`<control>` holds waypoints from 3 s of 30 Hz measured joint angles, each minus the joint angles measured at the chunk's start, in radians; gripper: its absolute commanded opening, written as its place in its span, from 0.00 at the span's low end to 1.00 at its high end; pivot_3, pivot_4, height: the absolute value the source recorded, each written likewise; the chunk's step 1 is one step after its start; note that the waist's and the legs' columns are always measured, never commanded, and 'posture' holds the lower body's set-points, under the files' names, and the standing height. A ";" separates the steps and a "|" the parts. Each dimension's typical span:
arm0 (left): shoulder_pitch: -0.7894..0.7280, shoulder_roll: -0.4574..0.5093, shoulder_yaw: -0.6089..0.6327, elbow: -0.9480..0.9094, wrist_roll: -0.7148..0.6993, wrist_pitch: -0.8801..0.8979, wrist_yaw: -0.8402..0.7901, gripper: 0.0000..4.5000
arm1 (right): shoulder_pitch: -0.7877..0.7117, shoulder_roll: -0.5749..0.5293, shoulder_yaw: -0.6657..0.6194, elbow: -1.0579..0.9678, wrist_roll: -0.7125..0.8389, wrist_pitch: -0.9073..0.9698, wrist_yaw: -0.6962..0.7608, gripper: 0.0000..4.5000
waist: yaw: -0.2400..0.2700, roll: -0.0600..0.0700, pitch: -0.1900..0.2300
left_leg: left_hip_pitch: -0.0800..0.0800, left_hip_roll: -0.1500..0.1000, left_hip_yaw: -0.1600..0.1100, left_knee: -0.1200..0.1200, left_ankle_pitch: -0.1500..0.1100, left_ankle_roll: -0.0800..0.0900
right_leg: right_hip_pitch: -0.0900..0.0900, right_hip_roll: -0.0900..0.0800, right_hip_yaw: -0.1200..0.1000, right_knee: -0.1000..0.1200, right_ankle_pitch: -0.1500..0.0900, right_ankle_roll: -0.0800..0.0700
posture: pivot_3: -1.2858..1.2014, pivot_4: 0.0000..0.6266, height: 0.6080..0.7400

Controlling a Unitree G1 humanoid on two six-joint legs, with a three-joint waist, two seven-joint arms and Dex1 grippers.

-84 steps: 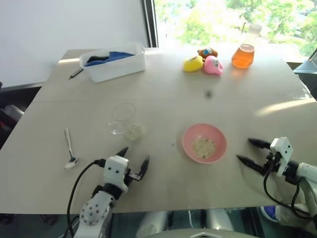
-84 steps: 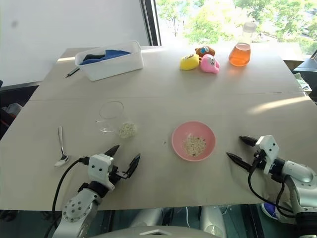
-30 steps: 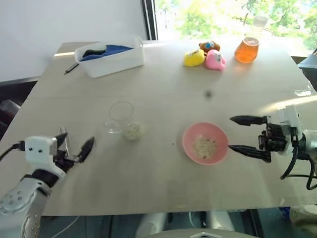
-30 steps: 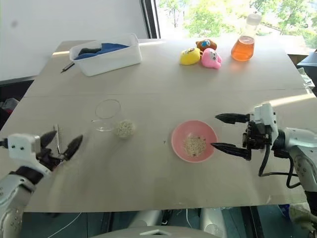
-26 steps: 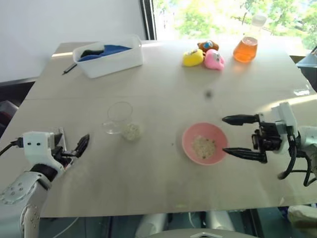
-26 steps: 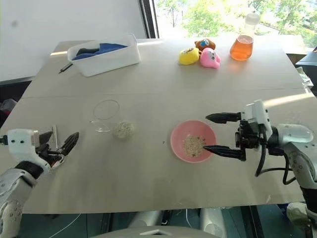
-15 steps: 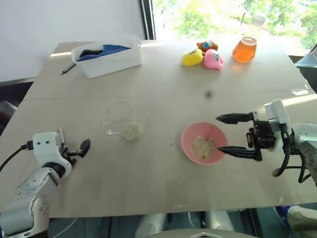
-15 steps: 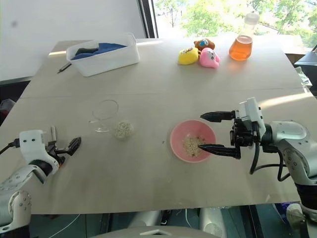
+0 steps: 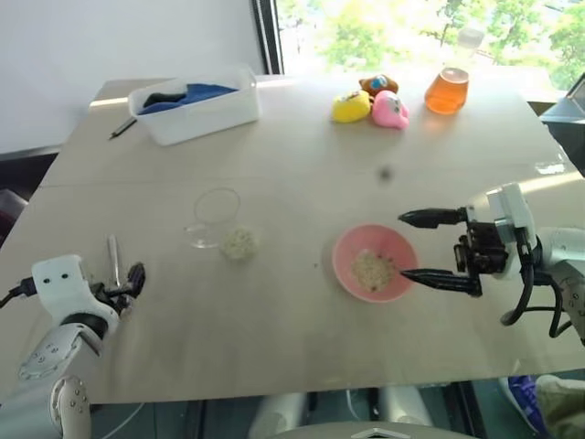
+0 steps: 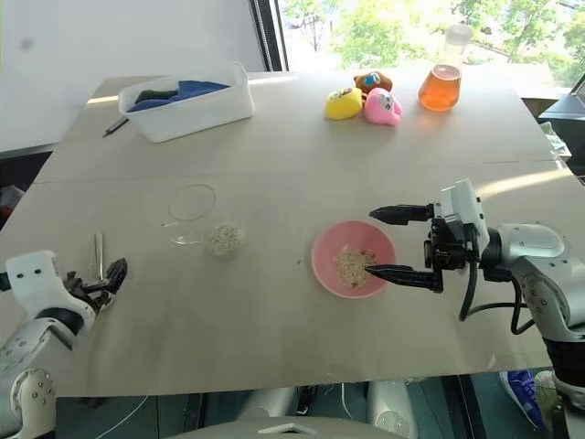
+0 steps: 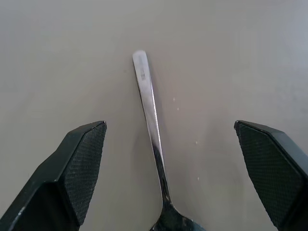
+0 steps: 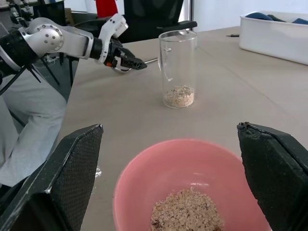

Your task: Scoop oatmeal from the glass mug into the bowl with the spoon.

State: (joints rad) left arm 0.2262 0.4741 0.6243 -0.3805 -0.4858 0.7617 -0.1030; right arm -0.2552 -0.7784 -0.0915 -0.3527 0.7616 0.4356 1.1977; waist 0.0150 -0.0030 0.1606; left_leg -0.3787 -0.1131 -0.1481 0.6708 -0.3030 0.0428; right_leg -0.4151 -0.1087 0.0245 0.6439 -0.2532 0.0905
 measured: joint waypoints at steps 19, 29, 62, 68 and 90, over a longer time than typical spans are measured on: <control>0.044 0.016 0.031 0.009 -0.014 0.076 -0.047 0.01 | -0.005 0.017 0.000 0.000 -0.005 0.000 -0.027 1.00 | -0.019 0.006 -0.004 | 0.011 0.002 0.009 -0.002 0.001 -0.002 | 0.001 0.000 0.011 0.010 0.000 0.000 | 0.52 0.24 1.00; 0.188 -0.085 0.068 -0.004 -0.011 -0.156 -0.165 0.01 | -0.025 0.036 0.014 0.004 -0.012 0.000 -0.027 1.00 | -0.026 0.005 -0.003 | 0.014 0.004 0.015 -0.003 0.000 -0.001 | 0.001 0.000 0.017 0.011 0.000 0.000 | 0.52 0.24 1.00; 0.119 -0.075 -0.570 -0.196 0.288 -0.681 -0.533 0.01 | -0.077 0.248 0.122 -0.121 0.142 0.442 -0.479 1.00 | -0.003 -0.001 -0.002 | 0.008 0.009 0.013 -0.002 0.000 0.000 | 0.000 0.005 0.013 0.001 0.005 -0.002 | 0.52 0.24 1.00; 0.029 -0.069 -0.646 -0.195 0.293 -0.663 -0.530 0.01 | -0.164 0.441 0.107 -0.051 0.265 0.606 -0.758 1.00 | -0.003 -0.001 -0.002 | 0.007 0.009 0.013 -0.002 0.000 -0.001 | 0.000 0.008 0.013 0.001 0.005 -0.003 | 0.52 0.24 1.00; -0.018 -0.083 -0.683 -0.189 0.277 -0.610 -0.483 0.00 | -0.180 0.637 0.082 -0.002 0.334 0.654 -1.022 0.44 | -0.026 0.000 -0.002 | 0.008 0.009 0.013 -0.002 0.001 -0.002 | -0.001 0.009 0.014 0.004 0.005 -0.003 | 0.52 0.24 1.00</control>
State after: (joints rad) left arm 0.2082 0.3908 -0.0589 -0.5693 -0.2092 0.1520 -0.5863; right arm -0.4349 -0.1413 -0.0099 -0.3549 1.0957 1.0895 0.1753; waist -0.0110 -0.0029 0.1585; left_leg -0.3706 -0.1036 -0.1351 0.6687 -0.3025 0.0412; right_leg -0.4162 -0.0994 0.0381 0.6476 -0.2484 0.0876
